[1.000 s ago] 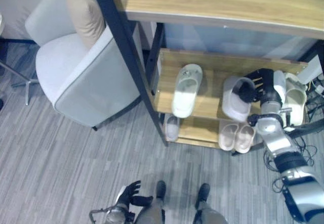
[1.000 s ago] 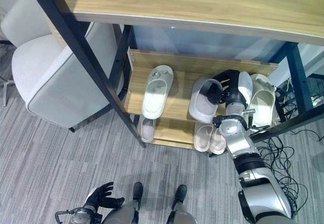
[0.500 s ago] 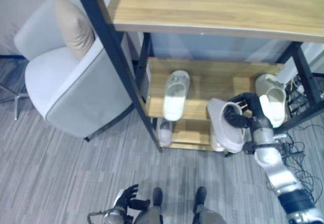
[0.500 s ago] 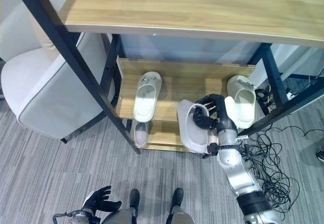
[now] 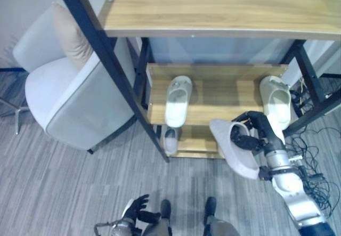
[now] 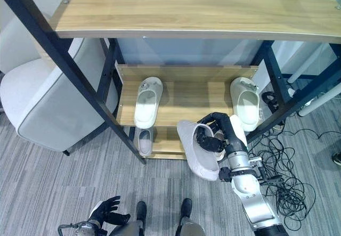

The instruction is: Arrange the slippers neatly on the shoe rack.

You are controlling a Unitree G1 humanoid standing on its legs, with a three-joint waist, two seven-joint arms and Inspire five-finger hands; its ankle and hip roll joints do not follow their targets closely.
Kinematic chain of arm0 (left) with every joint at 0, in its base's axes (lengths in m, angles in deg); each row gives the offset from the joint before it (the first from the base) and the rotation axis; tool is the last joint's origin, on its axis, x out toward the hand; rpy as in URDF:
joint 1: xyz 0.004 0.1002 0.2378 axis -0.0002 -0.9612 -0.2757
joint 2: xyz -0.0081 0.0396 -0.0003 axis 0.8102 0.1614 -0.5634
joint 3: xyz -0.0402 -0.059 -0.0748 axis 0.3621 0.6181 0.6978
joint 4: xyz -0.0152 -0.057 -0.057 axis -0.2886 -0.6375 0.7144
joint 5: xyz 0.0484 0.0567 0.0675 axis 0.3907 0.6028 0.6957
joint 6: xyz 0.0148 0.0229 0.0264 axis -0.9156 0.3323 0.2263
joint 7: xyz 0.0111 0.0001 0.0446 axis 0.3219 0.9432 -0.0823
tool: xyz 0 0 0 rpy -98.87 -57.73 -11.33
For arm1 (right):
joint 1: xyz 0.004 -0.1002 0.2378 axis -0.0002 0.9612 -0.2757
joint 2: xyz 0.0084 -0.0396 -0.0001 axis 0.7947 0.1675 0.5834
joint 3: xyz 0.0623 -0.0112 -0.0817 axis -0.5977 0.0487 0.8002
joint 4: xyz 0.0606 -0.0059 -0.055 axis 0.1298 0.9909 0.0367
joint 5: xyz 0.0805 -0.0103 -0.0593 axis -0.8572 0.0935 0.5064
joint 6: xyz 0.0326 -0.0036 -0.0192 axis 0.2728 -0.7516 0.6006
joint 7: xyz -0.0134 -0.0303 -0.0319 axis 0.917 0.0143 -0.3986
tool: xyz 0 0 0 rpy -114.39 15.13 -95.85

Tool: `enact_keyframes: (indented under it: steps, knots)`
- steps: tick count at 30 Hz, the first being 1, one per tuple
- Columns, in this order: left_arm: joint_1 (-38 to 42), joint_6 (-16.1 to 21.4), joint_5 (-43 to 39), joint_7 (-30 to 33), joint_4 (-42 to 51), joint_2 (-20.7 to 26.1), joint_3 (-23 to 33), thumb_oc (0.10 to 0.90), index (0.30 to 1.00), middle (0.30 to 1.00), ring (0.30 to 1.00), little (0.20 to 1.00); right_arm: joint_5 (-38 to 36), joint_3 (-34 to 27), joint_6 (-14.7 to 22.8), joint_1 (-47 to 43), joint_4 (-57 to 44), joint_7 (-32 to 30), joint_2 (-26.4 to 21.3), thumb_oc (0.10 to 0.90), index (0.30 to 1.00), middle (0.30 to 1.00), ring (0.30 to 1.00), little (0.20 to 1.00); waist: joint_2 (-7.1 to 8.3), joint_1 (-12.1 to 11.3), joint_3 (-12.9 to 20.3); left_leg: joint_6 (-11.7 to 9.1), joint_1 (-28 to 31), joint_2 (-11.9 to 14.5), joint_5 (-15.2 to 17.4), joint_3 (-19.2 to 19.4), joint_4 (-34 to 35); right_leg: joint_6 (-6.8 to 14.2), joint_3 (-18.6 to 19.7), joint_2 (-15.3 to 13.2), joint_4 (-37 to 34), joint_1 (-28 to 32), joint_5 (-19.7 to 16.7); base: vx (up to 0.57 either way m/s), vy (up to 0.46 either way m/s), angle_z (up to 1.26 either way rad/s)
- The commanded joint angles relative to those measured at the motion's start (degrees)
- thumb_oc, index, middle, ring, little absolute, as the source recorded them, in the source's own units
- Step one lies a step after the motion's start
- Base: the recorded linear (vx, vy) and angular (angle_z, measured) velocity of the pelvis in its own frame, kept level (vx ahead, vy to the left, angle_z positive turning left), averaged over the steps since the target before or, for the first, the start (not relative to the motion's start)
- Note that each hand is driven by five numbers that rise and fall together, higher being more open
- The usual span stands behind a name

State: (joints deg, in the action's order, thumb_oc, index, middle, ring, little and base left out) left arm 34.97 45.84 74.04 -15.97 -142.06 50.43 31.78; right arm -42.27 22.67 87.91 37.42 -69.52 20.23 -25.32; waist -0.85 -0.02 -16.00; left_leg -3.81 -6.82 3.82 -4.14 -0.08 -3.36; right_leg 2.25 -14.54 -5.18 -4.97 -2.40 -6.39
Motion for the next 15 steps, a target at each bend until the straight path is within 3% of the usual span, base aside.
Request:
enact_keyframes:
  steps: [1,5,9,15]
  knots:
    - [0.6,1.5,1.9,-1.1,2.4,-0.2,-2.9,0.8,0.9,0.9,0.9,0.9,-1.6,-5.4,6.5,-4.2,-8.7,-2.1,-2.9,0.4,0.3,0.3,0.3,0.3,2.62,0.2,0.3,-1.9,-6.3,5.8,7.6,3.1,-10.4,-0.1,2.1,0.9,6.2,2.5,14.3,0.08,0.041,0.33]
    - [0.6,2.0,1.6,-1.1,3.8,0.1,-3.4,0.8,0.9,0.9,0.9,0.9,-2.3,-4.7,6.6,-4.8,-8.2,-2.3,-2.8,0.4,0.3,0.3,0.3,0.3,3.09,-1.5,0.1,-2.3,-10.4,3.8,4.8,0.8,-8.0,0.6,3.5,1.1,5.6,3.2,14.8,0.13,0.075,0.08]
    - [-0.4,1.9,1.7,-1.2,3.6,0.2,-2.6,0.8,0.9,0.9,0.9,0.9,-2.2,-3.7,6.7,-4.8,-8.4,-0.8,-2.3,0.4,0.3,0.3,0.3,0.3,2.99,-1.3,1.5,-1.6,-7.5,3.2,6.4,0.9,-5.9,2.1,5.5,0.1,5.9,3.5,14.6,0.13,0.197,-0.42]
    - [-0.1,2.0,-0.2,-0.2,4.4,1.7,-0.5,0.8,0.9,0.9,0.9,0.9,-2.1,-0.2,6.1,-8.8,-7.8,0.7,-0.9,0.4,0.3,0.3,0.3,0.3,3.86,-2.3,1.2,1.5,-6.4,2.7,10.2,5.7,-8.3,4.2,8.8,-4.1,10.7,0.1,14.1,0.04,0.171,-0.44]
